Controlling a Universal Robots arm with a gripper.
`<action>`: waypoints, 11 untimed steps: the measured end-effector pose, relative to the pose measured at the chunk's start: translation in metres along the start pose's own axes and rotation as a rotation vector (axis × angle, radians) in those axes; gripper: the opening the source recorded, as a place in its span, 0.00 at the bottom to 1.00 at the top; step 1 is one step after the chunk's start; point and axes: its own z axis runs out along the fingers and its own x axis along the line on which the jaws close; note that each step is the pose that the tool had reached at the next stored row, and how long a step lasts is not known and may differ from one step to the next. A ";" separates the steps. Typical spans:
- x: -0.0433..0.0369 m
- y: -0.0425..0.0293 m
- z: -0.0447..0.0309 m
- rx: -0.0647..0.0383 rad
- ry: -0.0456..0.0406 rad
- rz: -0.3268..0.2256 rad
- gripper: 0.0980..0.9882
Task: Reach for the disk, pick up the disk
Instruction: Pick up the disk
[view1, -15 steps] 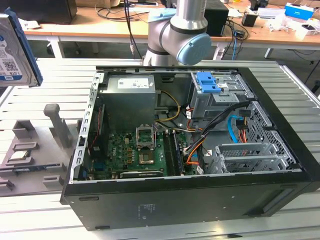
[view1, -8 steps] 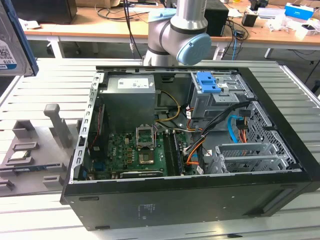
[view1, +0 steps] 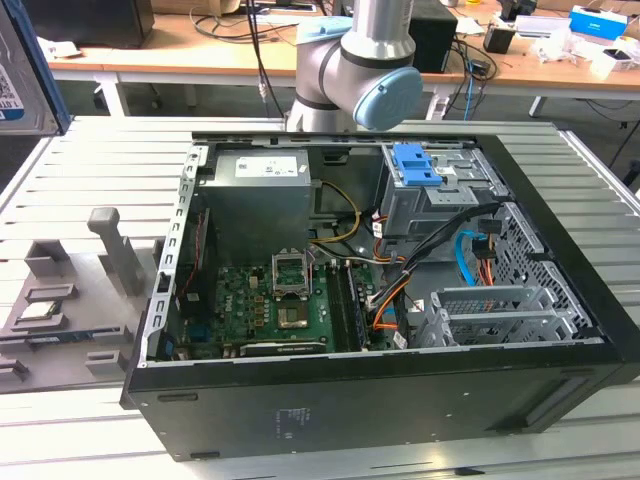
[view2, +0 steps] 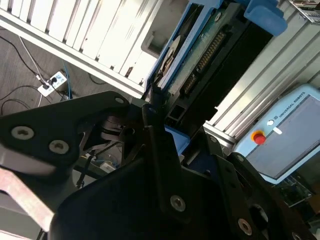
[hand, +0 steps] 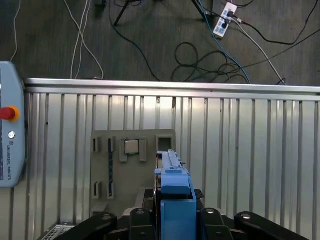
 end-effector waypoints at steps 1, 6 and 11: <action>0.0001 0.0001 -0.0028 0.000 0.0000 0.000 0.30; 0.0004 0.0005 -0.0208 0.000 -0.0001 0.000 0.30; 0.0008 0.0009 -0.0396 0.000 0.0000 0.000 0.30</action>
